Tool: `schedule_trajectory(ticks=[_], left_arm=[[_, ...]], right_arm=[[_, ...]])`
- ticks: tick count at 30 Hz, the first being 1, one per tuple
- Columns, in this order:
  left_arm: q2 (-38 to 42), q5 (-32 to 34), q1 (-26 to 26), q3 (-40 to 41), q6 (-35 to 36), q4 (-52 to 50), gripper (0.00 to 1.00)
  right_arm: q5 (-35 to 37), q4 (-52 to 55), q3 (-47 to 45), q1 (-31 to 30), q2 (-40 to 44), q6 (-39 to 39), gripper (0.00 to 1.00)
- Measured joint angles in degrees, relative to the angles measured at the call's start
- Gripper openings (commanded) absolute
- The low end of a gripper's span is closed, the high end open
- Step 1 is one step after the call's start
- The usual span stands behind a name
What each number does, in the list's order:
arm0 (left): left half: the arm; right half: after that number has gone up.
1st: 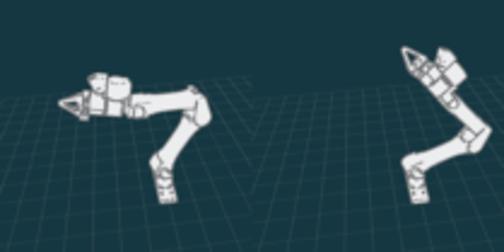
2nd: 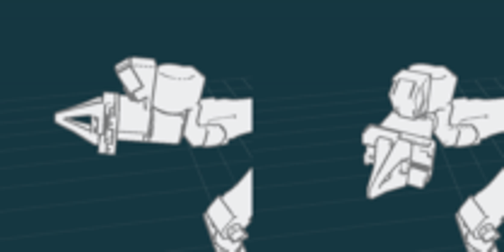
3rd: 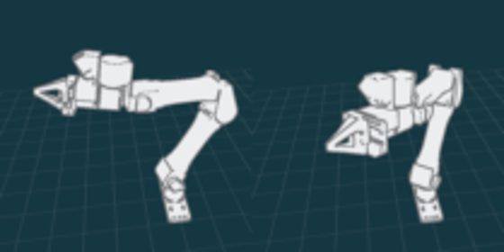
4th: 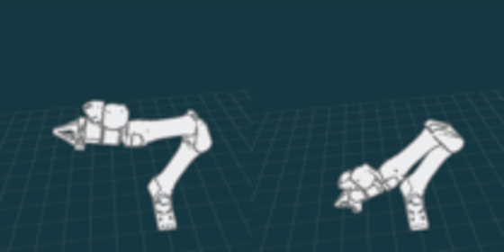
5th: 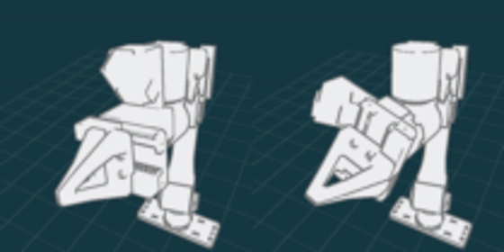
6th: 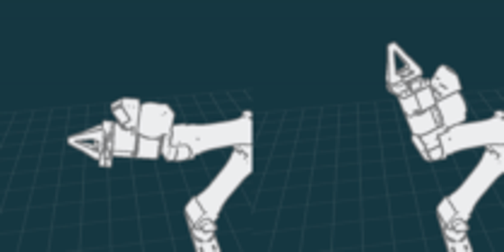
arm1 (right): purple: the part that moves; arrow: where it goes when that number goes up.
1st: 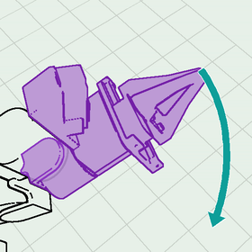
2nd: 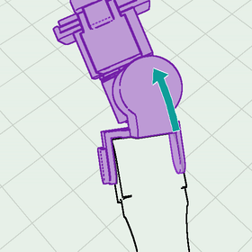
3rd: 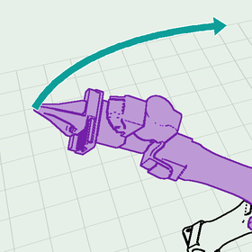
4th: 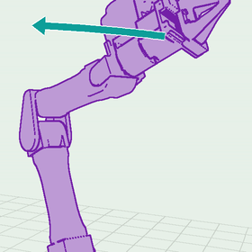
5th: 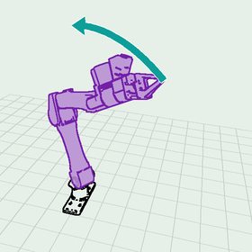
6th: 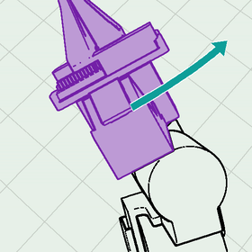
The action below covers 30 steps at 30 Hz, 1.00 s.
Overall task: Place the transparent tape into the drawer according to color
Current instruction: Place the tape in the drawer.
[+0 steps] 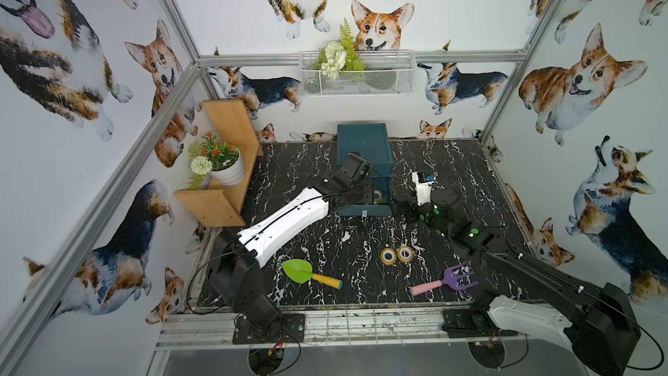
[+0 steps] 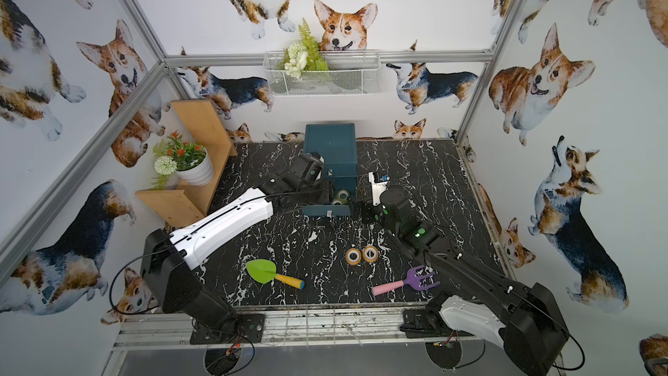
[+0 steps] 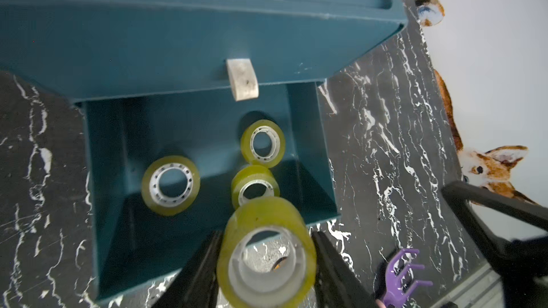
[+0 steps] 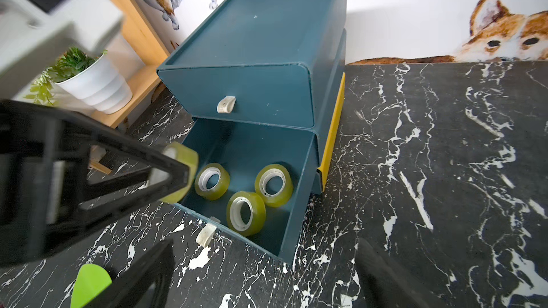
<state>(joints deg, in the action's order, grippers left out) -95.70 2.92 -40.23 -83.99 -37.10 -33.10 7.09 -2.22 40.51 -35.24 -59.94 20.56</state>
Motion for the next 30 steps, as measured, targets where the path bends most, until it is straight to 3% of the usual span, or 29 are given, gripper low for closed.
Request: schedule_trajectory(ticks=[5,14,24,27,30], left_arm=[[-7.6,0.0,-0.4,-5.2,1.7,-0.2,0.52],[-13.0,1.0,-0.9,-8.7,3.9,-0.3,0.57],[-13.2,1.2,-1.0,-9.4,4.5,-0.3,0.63],[-10.5,0.3,-1.0,-9.2,4.5,-1.3,0.65],[-5.3,0.6,-1.0,-8.6,4.3,-0.9,0.73]], right_arm=[[0.2,0.9,-1.5,0.0,2.6,0.3,1.00],[0.4,1.7,-2.8,0.1,5.3,1.3,1.00],[-0.4,2.1,-3.0,0.1,4.9,1.7,1.00],[-3.1,2.1,-3.0,0.1,3.6,1.8,0.91],[-6.0,2.0,-3.5,-0.3,2.6,2.7,0.89]])
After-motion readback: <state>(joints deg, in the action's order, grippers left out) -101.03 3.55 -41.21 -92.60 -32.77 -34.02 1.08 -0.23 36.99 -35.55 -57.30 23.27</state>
